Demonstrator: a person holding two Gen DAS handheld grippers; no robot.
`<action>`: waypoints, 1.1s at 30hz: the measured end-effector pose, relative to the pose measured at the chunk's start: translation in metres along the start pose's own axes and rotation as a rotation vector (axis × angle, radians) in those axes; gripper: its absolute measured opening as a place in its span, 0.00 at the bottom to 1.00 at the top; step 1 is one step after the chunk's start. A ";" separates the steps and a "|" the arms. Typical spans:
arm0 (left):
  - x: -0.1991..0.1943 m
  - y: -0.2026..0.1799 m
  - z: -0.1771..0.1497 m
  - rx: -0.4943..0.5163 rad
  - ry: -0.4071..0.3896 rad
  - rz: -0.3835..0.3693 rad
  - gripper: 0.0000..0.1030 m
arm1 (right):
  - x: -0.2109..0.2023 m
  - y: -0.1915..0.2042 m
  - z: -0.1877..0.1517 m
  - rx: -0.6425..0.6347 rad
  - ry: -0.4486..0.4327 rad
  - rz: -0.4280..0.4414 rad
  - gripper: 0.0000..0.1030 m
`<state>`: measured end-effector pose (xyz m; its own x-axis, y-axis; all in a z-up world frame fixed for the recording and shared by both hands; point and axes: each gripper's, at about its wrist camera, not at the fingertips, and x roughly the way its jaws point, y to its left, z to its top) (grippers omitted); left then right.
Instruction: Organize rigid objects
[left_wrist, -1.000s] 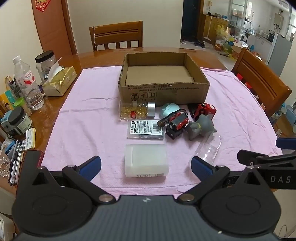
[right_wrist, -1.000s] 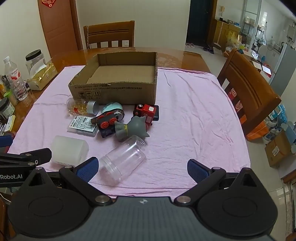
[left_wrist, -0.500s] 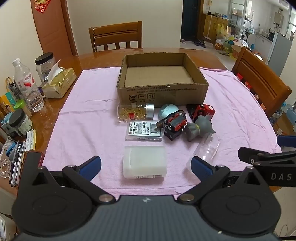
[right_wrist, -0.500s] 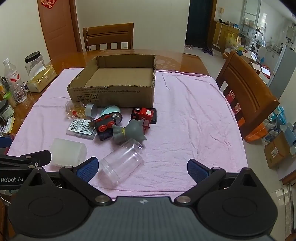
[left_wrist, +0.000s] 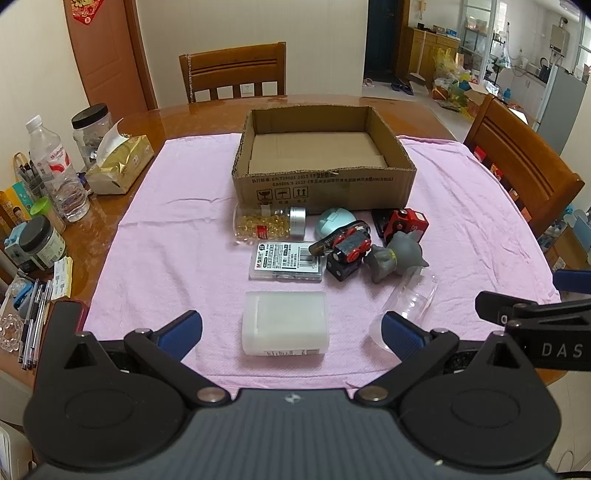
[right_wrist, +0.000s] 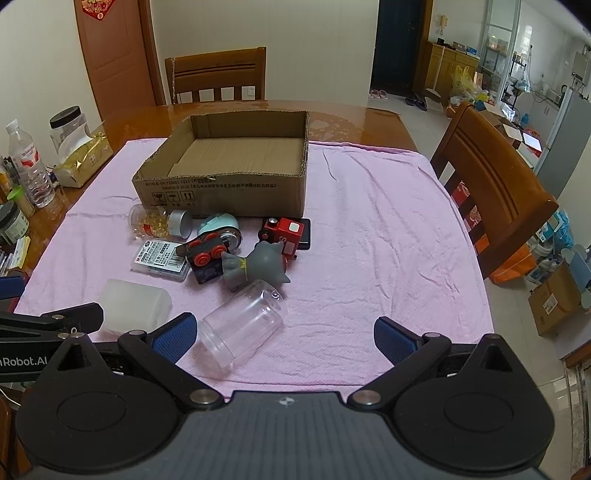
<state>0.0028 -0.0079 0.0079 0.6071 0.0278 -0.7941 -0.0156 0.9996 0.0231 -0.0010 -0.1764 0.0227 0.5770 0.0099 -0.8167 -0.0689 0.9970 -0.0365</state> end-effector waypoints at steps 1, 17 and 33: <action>-0.001 0.000 0.000 -0.001 -0.001 0.000 0.99 | 0.000 0.000 0.000 -0.002 0.000 -0.001 1.00; -0.003 0.000 0.005 -0.002 -0.013 0.005 0.99 | -0.005 -0.001 0.004 -0.006 -0.017 -0.001 1.00; -0.003 -0.001 0.004 -0.002 -0.017 0.000 0.99 | -0.006 -0.001 0.007 -0.012 -0.022 -0.010 1.00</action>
<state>0.0042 -0.0090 0.0132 0.6205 0.0274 -0.7837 -0.0166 0.9996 0.0218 0.0014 -0.1772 0.0314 0.5952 0.0017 -0.8036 -0.0727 0.9960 -0.0517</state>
